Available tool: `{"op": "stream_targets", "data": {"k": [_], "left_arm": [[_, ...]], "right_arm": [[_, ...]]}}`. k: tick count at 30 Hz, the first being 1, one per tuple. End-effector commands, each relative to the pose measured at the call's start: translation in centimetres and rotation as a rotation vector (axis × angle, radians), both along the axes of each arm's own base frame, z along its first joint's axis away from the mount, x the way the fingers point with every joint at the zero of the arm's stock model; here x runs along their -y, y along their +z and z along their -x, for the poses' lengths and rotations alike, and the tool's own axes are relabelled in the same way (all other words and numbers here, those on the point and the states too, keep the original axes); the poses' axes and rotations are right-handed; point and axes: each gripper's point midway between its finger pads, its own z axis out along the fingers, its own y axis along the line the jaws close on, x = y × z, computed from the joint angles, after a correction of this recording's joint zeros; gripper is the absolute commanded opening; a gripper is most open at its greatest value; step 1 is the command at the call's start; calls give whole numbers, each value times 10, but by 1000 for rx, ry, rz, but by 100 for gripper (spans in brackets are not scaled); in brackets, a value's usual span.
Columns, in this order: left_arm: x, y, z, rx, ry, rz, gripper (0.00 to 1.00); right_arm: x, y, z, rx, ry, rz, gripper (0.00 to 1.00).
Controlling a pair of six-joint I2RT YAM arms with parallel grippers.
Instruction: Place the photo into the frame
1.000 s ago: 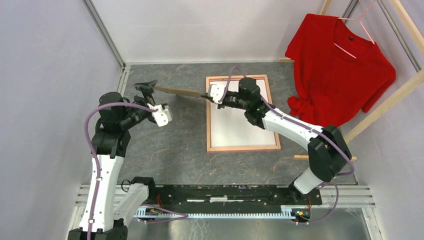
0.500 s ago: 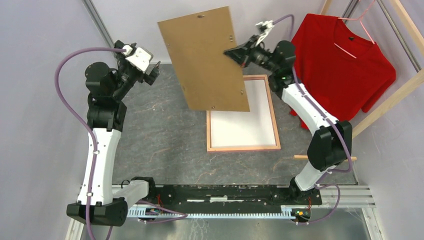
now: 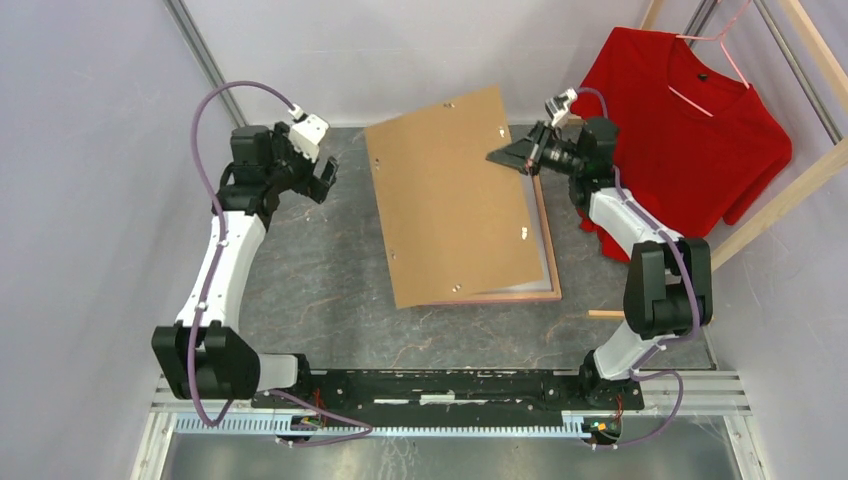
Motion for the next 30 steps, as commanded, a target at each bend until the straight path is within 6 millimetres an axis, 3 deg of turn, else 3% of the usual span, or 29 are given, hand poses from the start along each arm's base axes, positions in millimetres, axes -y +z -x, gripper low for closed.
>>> {"op": "stream_targets", "data": {"k": [1,5,12,20,30], "left_arm": [[12,-41,7,-139,-56,45,100],[36,-75,14,-220,-138,49,100],[55,-122,19,-313,-193,2,100],[59,-138,20,-315,-211,-29,100],[58,-151,22,-339,-213,-53,100]], "right_arm": [[21,23,28,45,14,-32,0],[61,-3,10,-11,-101,60,0],[86,-38,-2,-110,-111,80,0],[94,-74,-16,-207,-139,106,0],[100,-92,-41,-256,-196,122,0]]}}
